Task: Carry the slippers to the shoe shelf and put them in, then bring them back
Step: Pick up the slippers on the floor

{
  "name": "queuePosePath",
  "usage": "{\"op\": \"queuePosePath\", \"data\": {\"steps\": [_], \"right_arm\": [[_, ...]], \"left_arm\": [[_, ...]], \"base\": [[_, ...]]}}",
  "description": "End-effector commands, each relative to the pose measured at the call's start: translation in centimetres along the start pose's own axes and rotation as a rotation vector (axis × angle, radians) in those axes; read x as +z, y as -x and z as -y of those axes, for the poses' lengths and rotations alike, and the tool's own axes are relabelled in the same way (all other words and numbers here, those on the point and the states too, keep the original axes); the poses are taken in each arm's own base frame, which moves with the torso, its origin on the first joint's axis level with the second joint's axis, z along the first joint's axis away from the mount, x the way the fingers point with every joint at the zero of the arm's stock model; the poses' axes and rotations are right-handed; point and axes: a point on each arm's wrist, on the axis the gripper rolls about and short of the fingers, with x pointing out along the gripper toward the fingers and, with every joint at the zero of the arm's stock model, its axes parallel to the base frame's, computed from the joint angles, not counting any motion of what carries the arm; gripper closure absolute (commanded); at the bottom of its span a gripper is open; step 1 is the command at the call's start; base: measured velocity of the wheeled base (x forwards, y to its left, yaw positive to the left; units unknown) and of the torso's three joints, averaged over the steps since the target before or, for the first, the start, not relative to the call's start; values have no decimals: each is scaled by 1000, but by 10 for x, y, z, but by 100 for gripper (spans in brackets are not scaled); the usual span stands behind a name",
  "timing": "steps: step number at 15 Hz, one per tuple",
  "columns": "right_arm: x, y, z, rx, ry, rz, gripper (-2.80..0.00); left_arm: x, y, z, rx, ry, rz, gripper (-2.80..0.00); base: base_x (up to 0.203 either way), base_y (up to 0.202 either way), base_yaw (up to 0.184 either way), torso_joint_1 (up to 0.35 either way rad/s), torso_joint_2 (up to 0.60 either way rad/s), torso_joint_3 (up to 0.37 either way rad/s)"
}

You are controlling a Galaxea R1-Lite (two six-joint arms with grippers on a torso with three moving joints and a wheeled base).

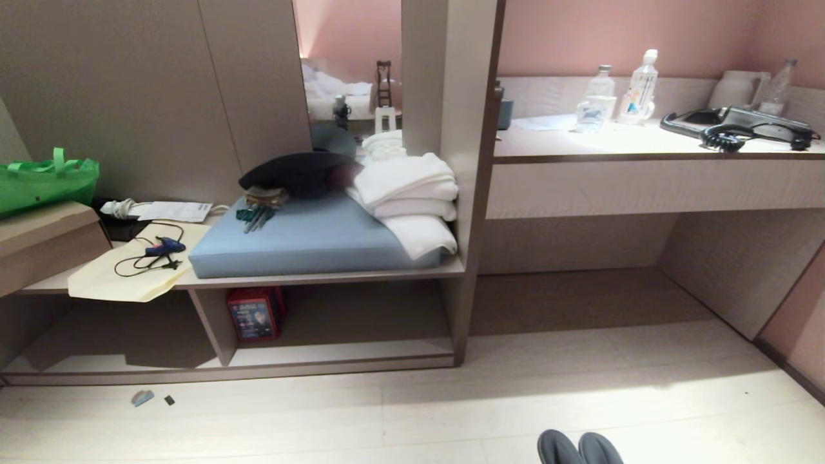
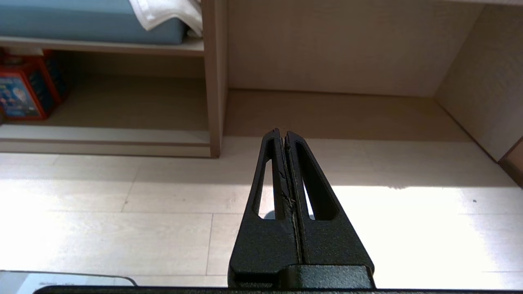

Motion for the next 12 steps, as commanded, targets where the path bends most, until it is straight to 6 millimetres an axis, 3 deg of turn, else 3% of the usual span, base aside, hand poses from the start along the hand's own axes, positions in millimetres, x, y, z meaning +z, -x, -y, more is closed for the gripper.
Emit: {"op": "queuePosePath", "data": {"steps": [1,12], "right_arm": [[0,0,0,0,1,1,0],[0,0,0,1,-7,0,0]], "left_arm": [[-2,-1,0,1,-1,-8,0],[-2,-1,0,1,2,-8,0]], "base": [[0,0,0,2,2,-189],[0,0,0,3,2,-199]]}}
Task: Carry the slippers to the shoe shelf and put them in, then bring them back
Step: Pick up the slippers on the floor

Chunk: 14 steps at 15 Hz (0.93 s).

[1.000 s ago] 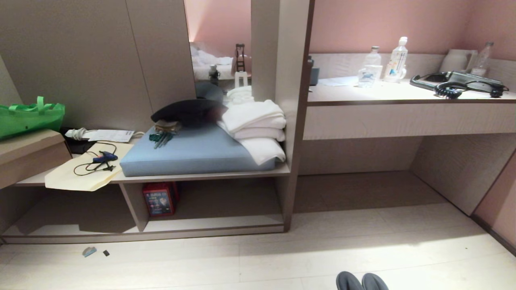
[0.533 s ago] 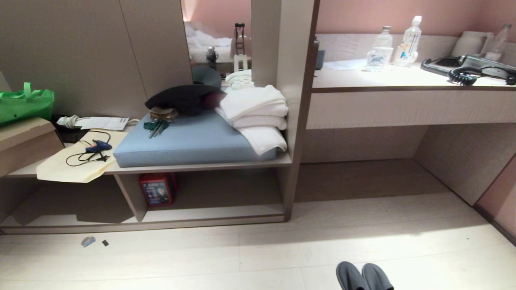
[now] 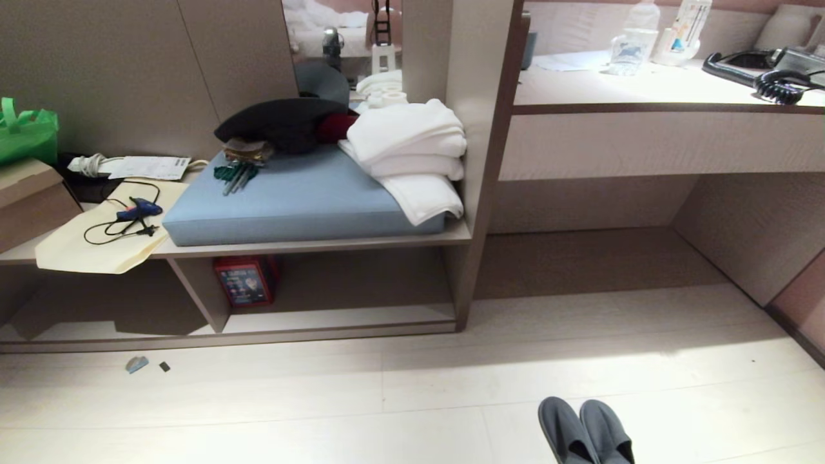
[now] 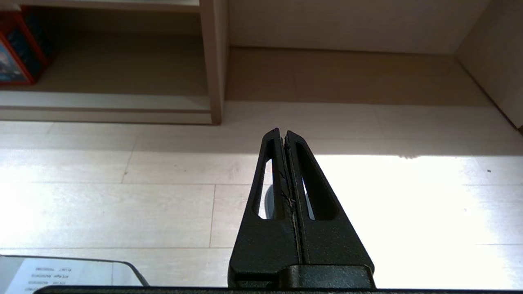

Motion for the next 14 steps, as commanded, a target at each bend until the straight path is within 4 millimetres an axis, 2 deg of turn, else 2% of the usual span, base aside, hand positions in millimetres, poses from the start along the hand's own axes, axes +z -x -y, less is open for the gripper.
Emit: {"op": "queuePosePath", "data": {"steps": [1,14], "right_arm": [[0,0,0,1,2,-2,0],[0,0,0,1,8,-2,0]], "left_arm": [[-2,-1,0,1,0,-7,0],[-2,-1,0,1,-1,-7,0]], "base": [[0,0,0,-1,2,-203],[0,0,0,5,2,-199]]}}
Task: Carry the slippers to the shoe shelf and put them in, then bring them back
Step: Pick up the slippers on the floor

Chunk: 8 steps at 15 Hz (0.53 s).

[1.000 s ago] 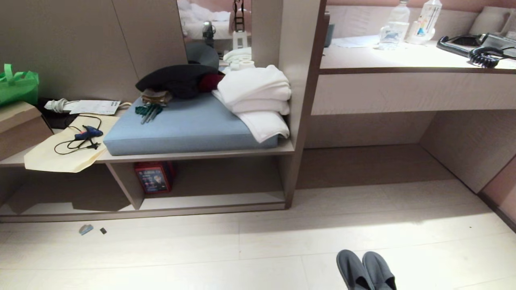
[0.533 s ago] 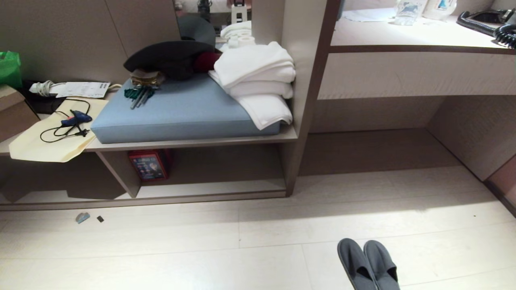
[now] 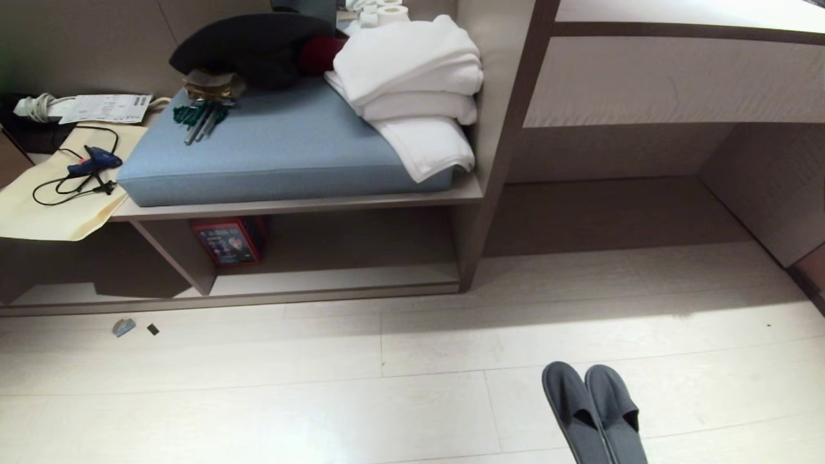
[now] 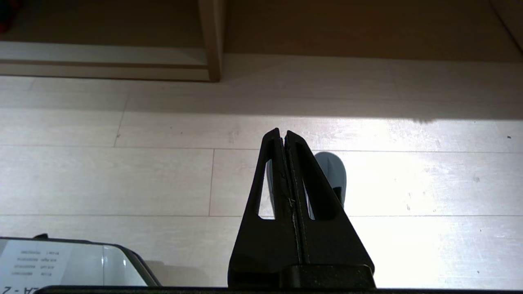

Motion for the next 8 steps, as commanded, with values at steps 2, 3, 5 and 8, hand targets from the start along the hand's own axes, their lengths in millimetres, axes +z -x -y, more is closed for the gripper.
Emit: {"op": "queuePosePath", "data": {"steps": [2,3,5,8], "right_arm": [[0,0,0,1,0,-2,0],[0,0,0,1,0,0,0],[0,0,0,1,0,0,0],[0,0,0,0,1,1,0]], "left_arm": [[-2,-1,0,0,-1,-8,0],[-2,-1,0,0,-1,-8,0],[-2,-1,0,0,-1,-10,0],[-2,-1,0,0,1,-7,0]], "base": [[0,0,0,5,1,-200],[0,0,0,7,1,-200],[0,0,0,1,2,-196],[0,0,0,2,2,-198]]}}
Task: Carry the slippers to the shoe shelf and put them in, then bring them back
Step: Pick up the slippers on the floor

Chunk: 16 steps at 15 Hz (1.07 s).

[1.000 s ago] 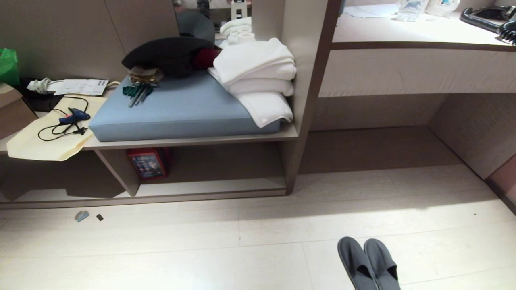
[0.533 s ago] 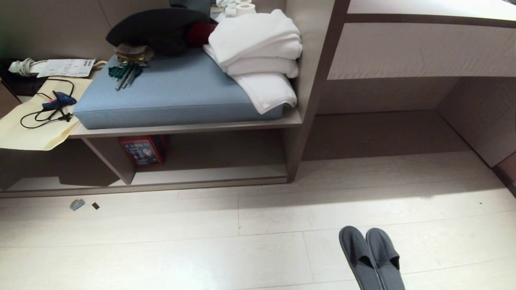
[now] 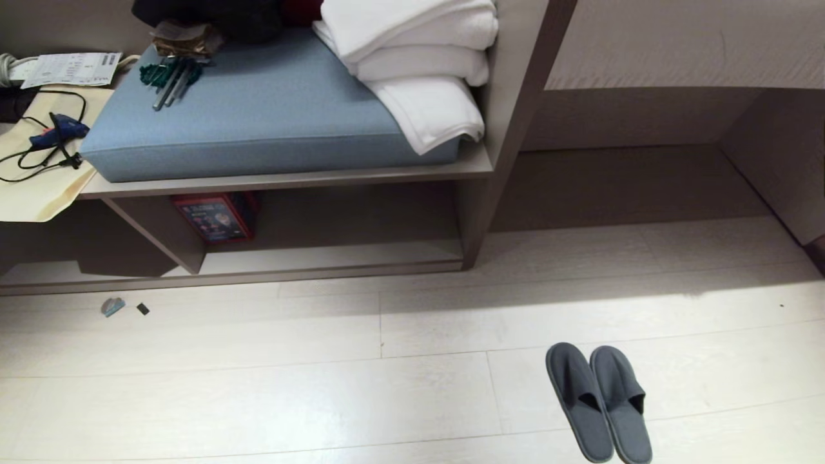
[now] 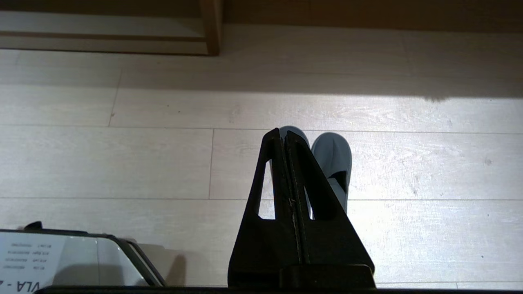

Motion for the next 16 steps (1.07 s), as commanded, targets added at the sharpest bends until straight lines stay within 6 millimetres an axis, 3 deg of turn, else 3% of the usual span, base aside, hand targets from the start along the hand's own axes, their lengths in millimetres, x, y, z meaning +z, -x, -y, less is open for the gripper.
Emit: {"op": "queuePosePath", "data": {"steps": [1,16], "right_arm": [[0,0,0,1,0,0,0],[0,0,0,-3,-7,-1,0]], "left_arm": [[-2,-1,0,0,1,-8,0],[-2,-1,0,2,4,-8,0]], "base": [[0,0,0,4,6,-197],[0,0,0,3,3,-198]]}}
